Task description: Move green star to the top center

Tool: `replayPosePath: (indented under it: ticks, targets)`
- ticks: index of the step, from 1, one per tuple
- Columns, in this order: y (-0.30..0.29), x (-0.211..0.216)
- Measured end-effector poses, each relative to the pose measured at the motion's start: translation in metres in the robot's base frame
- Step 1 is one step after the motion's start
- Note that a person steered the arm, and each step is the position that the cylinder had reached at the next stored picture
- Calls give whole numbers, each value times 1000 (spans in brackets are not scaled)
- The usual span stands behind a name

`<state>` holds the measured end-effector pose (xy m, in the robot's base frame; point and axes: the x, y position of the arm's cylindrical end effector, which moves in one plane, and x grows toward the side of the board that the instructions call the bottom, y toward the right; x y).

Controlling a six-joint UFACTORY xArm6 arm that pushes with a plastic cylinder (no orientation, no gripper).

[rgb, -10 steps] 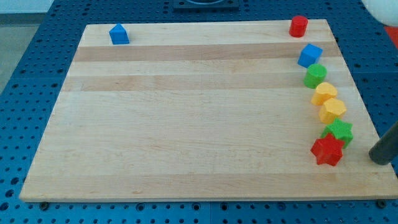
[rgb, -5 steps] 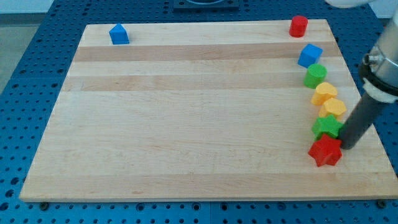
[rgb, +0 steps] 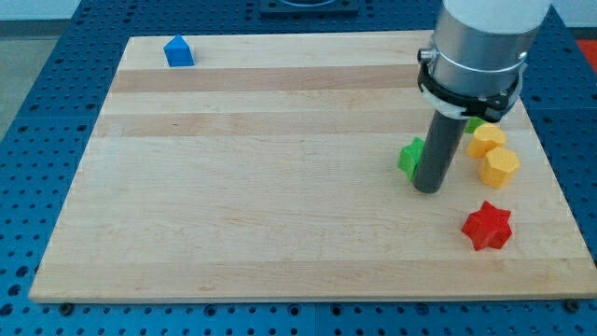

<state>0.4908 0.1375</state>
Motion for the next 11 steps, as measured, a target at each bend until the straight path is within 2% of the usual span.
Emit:
replayPosePath:
  ticks: [6, 11]
  targets:
    - [6, -93]
    - [-78, -97]
